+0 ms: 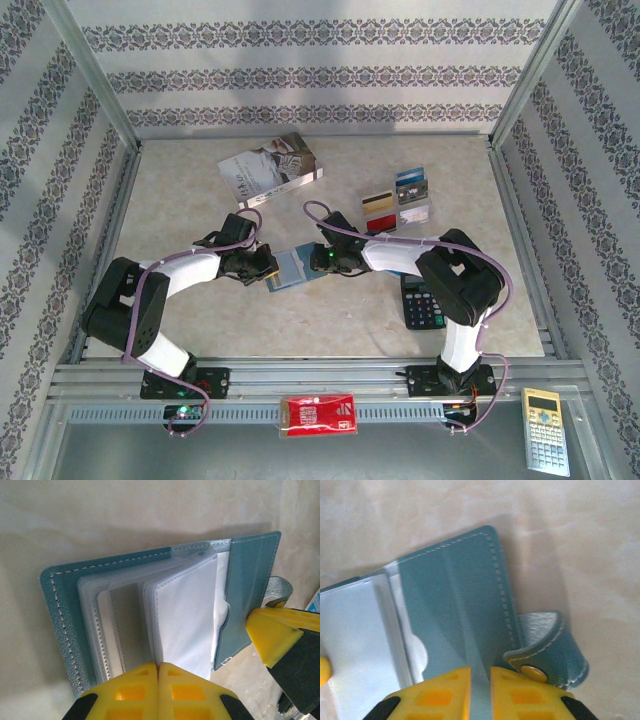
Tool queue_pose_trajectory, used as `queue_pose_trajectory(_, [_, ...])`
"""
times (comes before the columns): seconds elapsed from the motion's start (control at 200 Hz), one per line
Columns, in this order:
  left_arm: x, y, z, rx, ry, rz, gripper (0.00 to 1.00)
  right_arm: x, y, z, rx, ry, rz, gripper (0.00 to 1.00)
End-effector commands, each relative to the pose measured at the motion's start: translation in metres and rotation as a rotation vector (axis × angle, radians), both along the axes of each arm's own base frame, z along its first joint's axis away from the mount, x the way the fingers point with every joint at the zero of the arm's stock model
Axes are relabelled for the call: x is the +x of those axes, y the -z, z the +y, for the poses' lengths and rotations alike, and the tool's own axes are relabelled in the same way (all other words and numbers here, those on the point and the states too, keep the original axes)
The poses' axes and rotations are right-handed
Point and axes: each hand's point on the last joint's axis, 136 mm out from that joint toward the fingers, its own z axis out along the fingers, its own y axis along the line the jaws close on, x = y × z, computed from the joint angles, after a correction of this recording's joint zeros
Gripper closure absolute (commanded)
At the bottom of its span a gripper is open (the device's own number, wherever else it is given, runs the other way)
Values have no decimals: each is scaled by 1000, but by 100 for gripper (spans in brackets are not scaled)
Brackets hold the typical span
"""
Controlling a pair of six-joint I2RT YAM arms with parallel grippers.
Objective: Take the credit cards out of the card holder
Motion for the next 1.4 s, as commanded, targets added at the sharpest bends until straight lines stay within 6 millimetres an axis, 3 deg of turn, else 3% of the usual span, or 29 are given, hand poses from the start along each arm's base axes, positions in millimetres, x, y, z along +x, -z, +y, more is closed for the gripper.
queue_pose_trajectory(0.0, [10, -21, -10, -53, 37, -72, 99, -7, -29, 25, 108, -103, -57, 77])
queue_pose_trajectory(0.15, [12, -28, -18, -104, 52, -90, 99, -13, -28, 35, 125, -152, -43, 72])
queue_pose_trajectory(0.51, [11, -28, -16, -97, 47, -89, 92, -23, 1, 38, 86, -185, 23, 60])
queue_pose_trajectory(0.725, [11, -27, -15, -95, 35, -85, 86, -25, 30, 27, -35, -169, 70, 67])
queue_pose_trajectory(0.869, [8, -20, -3, -25, 15, -65, 76, -27, 49, 13, -112, -133, 102, 74])
queue_pose_trajectory(1.139, [6, -18, 14, 73, -11, -61, 67, -29, 62, 5, -167, -119, 122, 78])
queue_pose_trajectory(1.204, [6, -19, 11, 55, -2, -65, 68, -28, 62, 5, -166, -119, 121, 78])
queue_pose_trajectory(1.394, [11, -34, -16, -109, 45, -94, 82, -27, 61, 7, -160, -120, 119, 78])
